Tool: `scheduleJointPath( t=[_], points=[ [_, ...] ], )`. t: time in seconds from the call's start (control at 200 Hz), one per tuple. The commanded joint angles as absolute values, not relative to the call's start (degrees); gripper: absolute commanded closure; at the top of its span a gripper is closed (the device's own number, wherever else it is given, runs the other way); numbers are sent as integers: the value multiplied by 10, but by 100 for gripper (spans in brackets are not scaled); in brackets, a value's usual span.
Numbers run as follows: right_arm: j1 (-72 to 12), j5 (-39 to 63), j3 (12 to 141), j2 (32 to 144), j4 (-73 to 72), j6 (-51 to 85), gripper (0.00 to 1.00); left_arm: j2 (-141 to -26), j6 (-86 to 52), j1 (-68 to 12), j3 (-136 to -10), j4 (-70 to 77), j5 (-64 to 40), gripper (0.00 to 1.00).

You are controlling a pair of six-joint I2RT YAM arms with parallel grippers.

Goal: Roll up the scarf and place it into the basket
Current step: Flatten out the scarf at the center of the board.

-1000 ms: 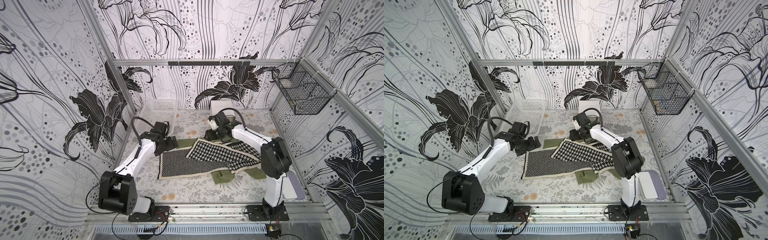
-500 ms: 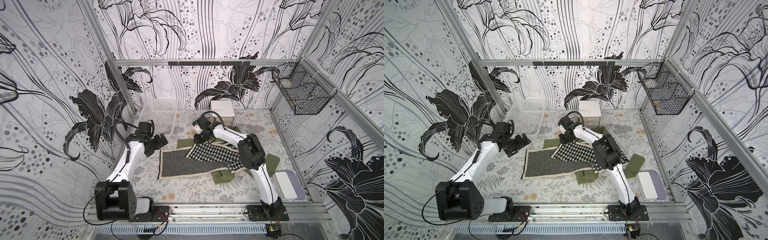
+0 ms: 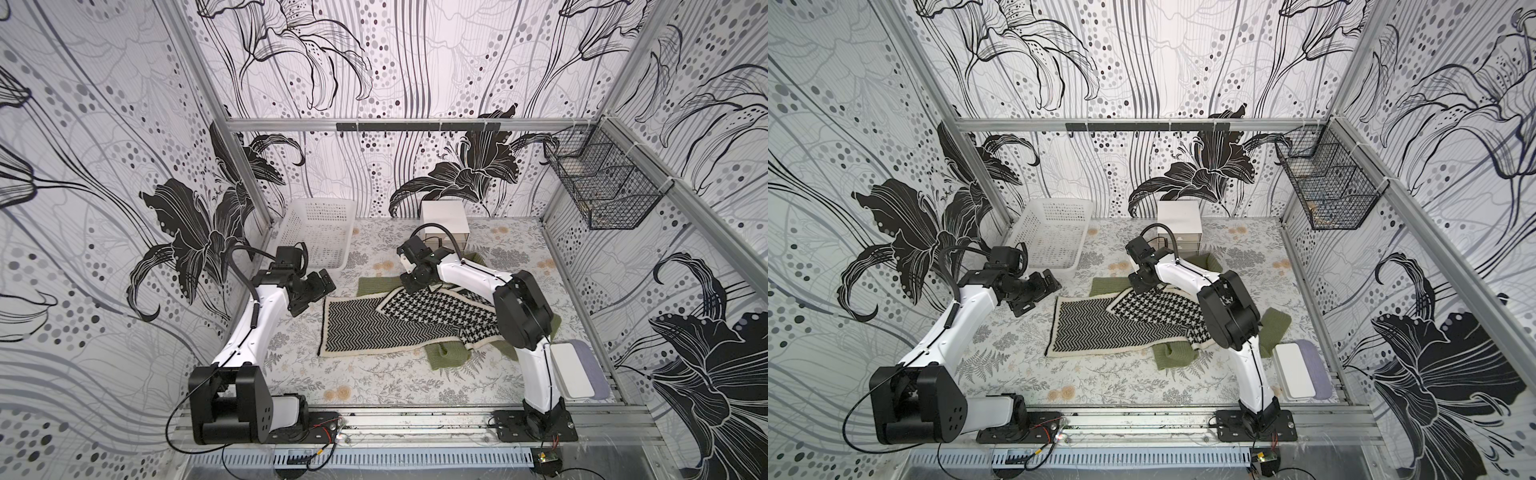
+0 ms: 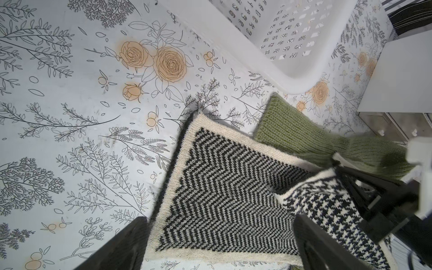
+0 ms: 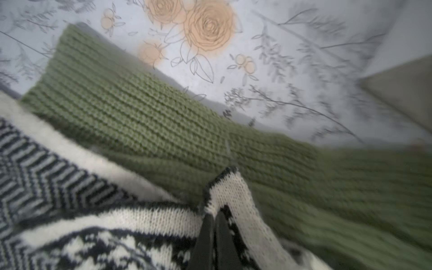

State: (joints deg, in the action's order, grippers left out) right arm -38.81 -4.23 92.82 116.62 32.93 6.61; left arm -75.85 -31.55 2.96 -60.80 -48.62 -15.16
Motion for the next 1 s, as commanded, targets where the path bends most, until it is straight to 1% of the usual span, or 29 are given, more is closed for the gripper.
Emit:
scheduleJointPath(
  t=[0.0,0.09,0.235,0.31,0.35,0.4,0.455,0.521,0.641,0.666,0.701,0.726,0.746,0.771,0.786,0.816,0.831,0.896,0.926,0.991],
  points=[
    [-403,-136,889,1032,296,71,100,-752,-310,33,-607,-467,-171,1],
    [-390,-170,918,1005,324,46,100,-758,-311,33,-613,-466,-181,1],
    [-325,-144,1028,1049,374,45,100,-745,-321,33,-607,-458,-191,1],
    [-305,-183,1097,1077,393,45,100,-734,-323,33,-600,-456,-192,1],
    [-306,-230,1128,1084,399,33,100,-731,-324,33,-599,-459,-193,1],
    [-312,-254,1156,1079,417,32,100,-728,-322,33,-600,-463,-196,1],
    [-332,-265,1127,1043,391,28,100,-723,-319,33,-602,-468,-195,1],
    [-380,-292,1068,1001,384,44,100,-715,-318,33,-600,-469,-192,1],
    [-511,-287,893,928,349,154,100,-715,-321,33,-593,-457,-189,1],
    [-541,-291,867,923,345,187,85,-719,-322,33,-592,-454,-191,1],
    [-583,-300,833,920,335,228,70,-725,-322,33,-593,-454,-192,1],
    [-610,-307,818,918,334,254,55,-730,-321,33,-595,-455,-191,1],
    [-626,-316,810,916,338,275,45,-733,-321,33,-596,-455,-188,1],
    [-650,-328,802,910,342,298,36,-736,-321,33,-596,-456,-188,1],
    [-660,-335,796,905,342,310,32,-738,-321,33,-596,-455,-190,1],
    [-676,-342,787,890,342,328,21,-739,-320,32,-594,-453,-194,1],
    [-682,-345,781,880,341,336,19,-740,-321,32,-592,-451,-197,1],
    [-688,-352,757,841,340,344,17,-743,-327,28,-583,-441,-211,1],
    [-688,-373,749,825,345,338,16,-746,-330,23,-578,-437,-216,1],
    [-658,-381,740,808,360,314,14,-750,-341,0,-569,-425,-220,1]
  ],
)
